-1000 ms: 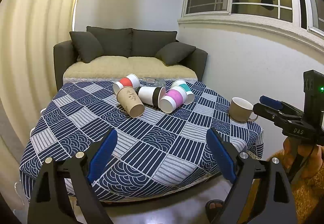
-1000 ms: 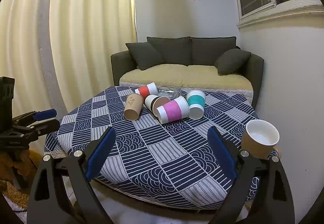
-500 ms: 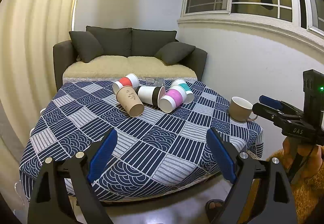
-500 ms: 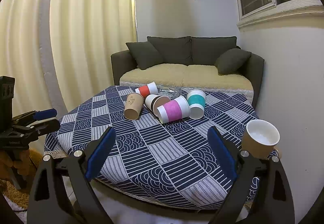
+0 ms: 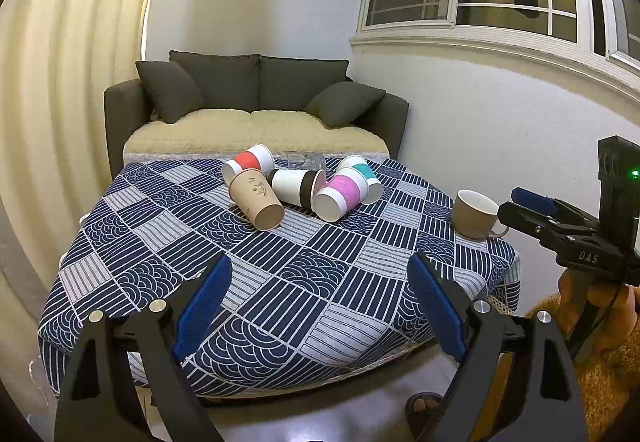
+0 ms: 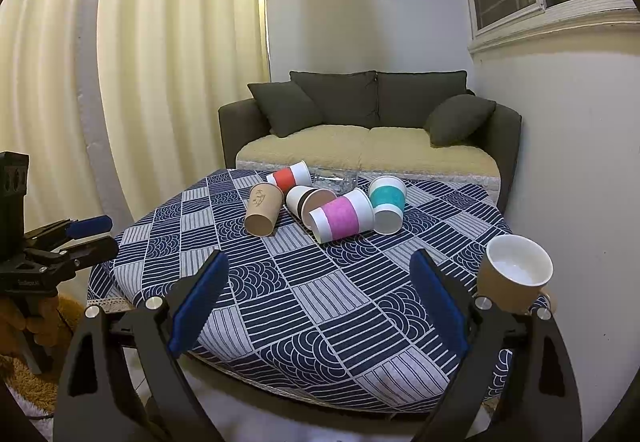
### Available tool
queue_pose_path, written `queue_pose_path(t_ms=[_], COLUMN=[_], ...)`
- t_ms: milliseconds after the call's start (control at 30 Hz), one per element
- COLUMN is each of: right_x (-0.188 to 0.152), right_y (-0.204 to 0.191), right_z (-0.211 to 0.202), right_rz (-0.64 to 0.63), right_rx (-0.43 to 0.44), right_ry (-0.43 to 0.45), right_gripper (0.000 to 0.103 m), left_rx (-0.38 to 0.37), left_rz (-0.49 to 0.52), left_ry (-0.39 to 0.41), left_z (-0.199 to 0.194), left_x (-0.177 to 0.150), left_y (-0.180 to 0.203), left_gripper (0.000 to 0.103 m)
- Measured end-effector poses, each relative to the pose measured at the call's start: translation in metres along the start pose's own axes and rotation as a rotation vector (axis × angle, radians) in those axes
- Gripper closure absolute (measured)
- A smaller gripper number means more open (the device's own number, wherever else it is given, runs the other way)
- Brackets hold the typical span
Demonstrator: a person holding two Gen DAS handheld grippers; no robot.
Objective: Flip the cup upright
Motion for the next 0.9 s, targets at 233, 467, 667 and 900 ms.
queue_pose_path(t_ms=[233,467,667,900], right_x=[-0.001,-0.002,0.0,0.01], right_y=[-0.001,-0.001,0.002,0.015], right_z=[0.001,0.005,0.009,0.023], right_rz=[-0.001,0.002,0.02,0.064], right_rx=[0.004,-0.001,0.008,0.028], right_ry=[-0.003,-0.017,-0.03,-0.067], right_gripper=[0.012,0.012,0.01,0.01], left_rx=[-0.001,-0.005,-0.014,-0.037], left_rz=[-0.004,-0.001,-0.005,-0.02], left_ry=[-0.004,-0.014,-0.03,-0.064], left_z=[0.0,0.004,0.009,0.027], left_x=[0.001,0.001,0.002,0.014], left_y=[0.0,0.001,0.001,-0.006], left_gripper=[0.016,0.016,0.016,0.016])
Point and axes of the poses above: each gripper's, at about its wrist camera, not at the fingertips, and z roughly the way its jaws point, y to its right, x to its top, the point moved 7 cm from there along z, roughly the way its jaws point, and after that the axes turned 14 degrees about -y, right-handed, at the moved point
